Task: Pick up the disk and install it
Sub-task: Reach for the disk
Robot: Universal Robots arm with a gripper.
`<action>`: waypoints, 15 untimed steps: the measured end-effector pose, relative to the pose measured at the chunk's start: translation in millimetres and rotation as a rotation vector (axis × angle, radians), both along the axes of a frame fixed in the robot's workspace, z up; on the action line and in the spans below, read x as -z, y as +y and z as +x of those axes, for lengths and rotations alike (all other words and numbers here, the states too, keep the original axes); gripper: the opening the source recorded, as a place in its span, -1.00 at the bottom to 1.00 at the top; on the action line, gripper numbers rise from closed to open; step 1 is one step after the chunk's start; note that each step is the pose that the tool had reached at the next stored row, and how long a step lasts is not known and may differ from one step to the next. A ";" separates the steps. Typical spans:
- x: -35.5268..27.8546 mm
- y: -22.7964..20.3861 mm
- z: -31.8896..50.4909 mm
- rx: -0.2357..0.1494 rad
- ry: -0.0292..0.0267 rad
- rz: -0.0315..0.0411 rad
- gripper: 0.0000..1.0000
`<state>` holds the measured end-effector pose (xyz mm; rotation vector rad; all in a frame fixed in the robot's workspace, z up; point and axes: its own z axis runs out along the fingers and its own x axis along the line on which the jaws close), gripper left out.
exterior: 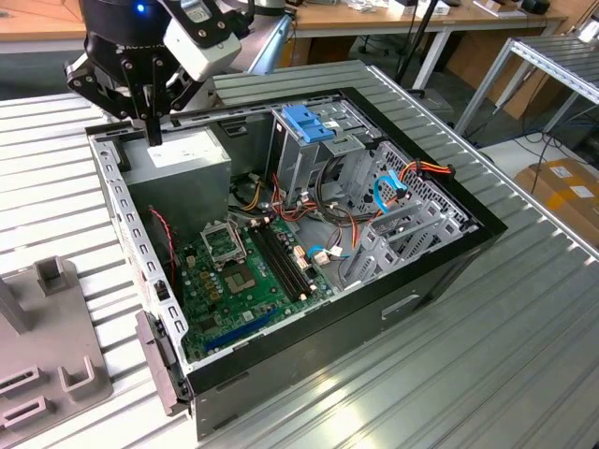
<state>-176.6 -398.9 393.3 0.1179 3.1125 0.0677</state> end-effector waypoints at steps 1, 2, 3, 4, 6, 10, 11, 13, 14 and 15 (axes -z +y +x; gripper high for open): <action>0.0 0.0 -1.0 0.000 0.0000 0.0000 -0.79; 0.0 0.0 -1.7 0.000 0.0000 0.0000 -0.79; 0.0 0.0 -2.6 0.000 0.0000 0.0000 -0.79; 0.0 0.0 -3.5 0.000 0.0000 0.0000 -0.79; 0.0 0.0 -4.7 0.000 0.0000 -0.0001 -0.79; 0.0 0.0 -8.4 0.000 0.0000 0.0000 -0.79; 0.0 0.0 -9.7 0.000 0.0000 0.0000 -0.79; 0.0 0.0 -12.3 0.000 -0.0001 0.0000 -0.79; 0.0 0.0 -12.9 0.000 0.0000 0.0000 -0.79; 0.0 0.0 -14.0 0.000 0.0000 0.0000 -0.79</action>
